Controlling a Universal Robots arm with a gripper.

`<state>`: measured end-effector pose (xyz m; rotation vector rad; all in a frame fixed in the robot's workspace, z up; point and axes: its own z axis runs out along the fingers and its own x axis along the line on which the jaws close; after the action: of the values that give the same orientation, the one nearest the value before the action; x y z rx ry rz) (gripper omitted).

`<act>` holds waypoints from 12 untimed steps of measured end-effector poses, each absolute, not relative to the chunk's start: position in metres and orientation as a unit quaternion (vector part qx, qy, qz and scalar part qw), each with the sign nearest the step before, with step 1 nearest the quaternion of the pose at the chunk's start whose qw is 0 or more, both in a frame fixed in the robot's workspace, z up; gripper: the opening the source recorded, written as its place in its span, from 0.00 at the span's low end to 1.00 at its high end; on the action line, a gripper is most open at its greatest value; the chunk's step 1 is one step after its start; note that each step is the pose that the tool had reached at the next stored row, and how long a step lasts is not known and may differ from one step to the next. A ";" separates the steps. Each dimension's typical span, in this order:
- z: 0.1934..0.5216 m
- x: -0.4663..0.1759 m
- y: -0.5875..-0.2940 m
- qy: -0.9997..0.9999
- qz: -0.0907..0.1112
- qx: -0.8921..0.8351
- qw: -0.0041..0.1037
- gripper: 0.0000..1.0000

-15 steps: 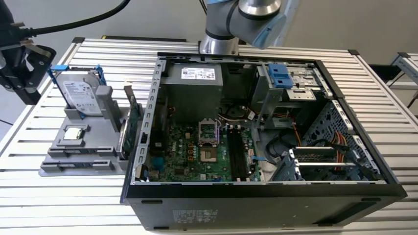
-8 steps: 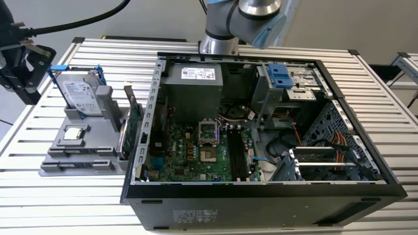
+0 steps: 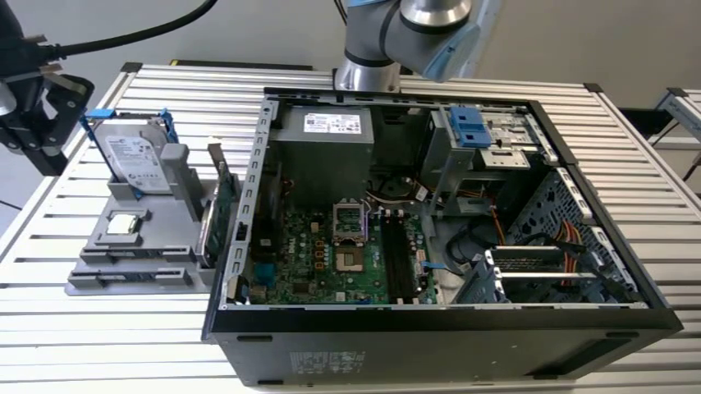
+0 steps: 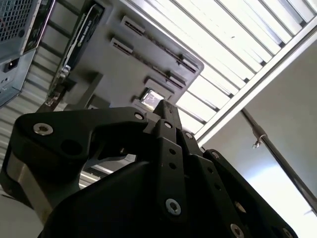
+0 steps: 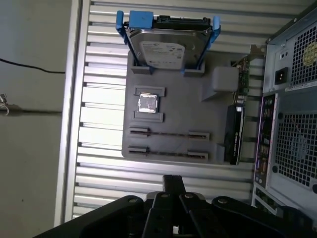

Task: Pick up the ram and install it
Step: 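Reach for the ram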

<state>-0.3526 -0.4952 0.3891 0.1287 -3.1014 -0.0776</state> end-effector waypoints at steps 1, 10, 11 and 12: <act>0.389 -0.353 -0.495 -0.999 -0.025 0.044 0.018 0.00; 0.389 -0.353 -0.495 -0.996 -0.024 0.080 0.019 0.00; 0.389 -0.353 -0.495 -0.996 -0.024 0.084 0.019 0.00; 0.389 -0.353 -0.495 -0.996 -0.024 0.087 0.019 0.00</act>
<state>-0.3527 -0.4952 0.3891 0.2714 -3.0900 -0.0748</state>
